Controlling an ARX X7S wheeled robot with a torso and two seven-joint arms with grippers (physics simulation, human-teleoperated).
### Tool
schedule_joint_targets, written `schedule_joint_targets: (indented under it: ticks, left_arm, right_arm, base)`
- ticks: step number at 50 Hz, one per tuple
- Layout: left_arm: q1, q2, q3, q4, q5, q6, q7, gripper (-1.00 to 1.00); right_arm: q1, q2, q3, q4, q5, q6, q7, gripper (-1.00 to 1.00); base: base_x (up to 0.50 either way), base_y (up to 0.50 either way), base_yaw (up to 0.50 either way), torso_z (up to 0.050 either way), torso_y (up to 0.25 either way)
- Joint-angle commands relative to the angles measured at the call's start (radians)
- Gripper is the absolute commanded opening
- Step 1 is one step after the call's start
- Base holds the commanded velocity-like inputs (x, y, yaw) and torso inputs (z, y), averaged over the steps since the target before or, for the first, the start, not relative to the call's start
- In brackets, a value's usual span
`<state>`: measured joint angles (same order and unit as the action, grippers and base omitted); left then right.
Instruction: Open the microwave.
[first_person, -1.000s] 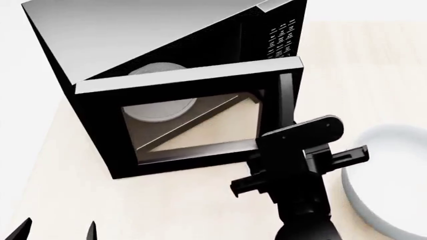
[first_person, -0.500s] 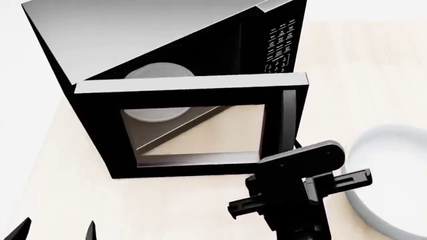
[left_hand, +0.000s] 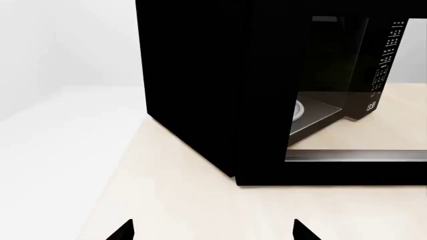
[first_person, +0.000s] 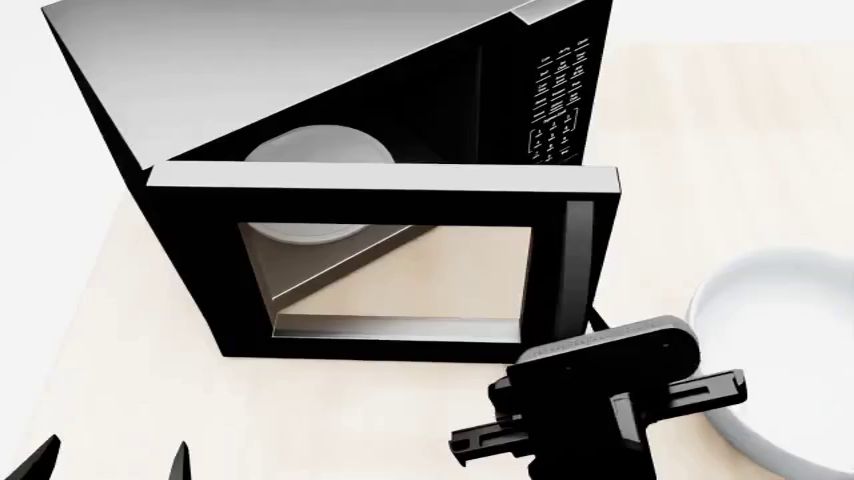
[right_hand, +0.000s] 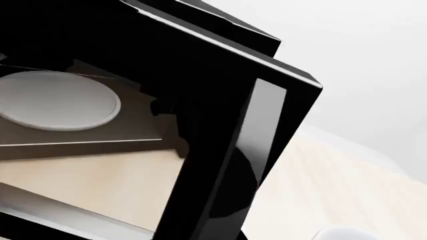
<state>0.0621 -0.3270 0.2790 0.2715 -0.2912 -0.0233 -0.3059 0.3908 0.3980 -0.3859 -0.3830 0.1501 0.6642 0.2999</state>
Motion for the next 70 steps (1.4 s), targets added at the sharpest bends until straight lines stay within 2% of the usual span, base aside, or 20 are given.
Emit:
schedule_joint_targets:
  ticks: [1, 15, 46, 47, 70]
  left_arm:
    - [0.000, -0.003, 0.003, -0.002, 0.000, 0.003, -0.003, 1.00]
    - [-0.003, -0.004, 0.008, -0.007, -0.001, 0.005, -0.005, 1.00]
    - [-0.006, -0.011, 0.014, -0.002, -0.010, 0.002, -0.015, 1.00]
    - [-0.006, -0.011, 0.014, -0.003, -0.009, 0.003, -0.015, 1.00]
    - [-0.002, -0.020, 0.017, 0.007, -0.013, 0.006, -0.022, 1.00]
  right_arm:
    - [-0.038, -0.033, 0.008, 0.015, 0.198, -0.098, -0.087, -1.00]
    - [-0.084, -0.052, 0.072, 0.064, 0.251, -0.234, -0.125, -1.00]
    - [-0.088, -0.051, 0.059, 0.081, 0.245, -0.270, -0.127, -1.00]
    - [-0.084, -0.055, 0.062, 0.087, 0.245, -0.272, -0.123, 1.00]
    - [-0.114, -0.053, 0.090, 0.046, 0.237, -0.317, -0.078, 1.00]
  base:
    - [0.00, 0.00, 0.00, 0.000, 0.000]
    - [0.00, 0.00, 0.00, 0.000, 0.000]
    - [0.00, 0.00, 0.00, 0.000, 0.000]
    - [0.00, 0.00, 0.00, 0.000, 0.000]
    - [0.00, 0.00, 0.00, 0.000, 0.000]
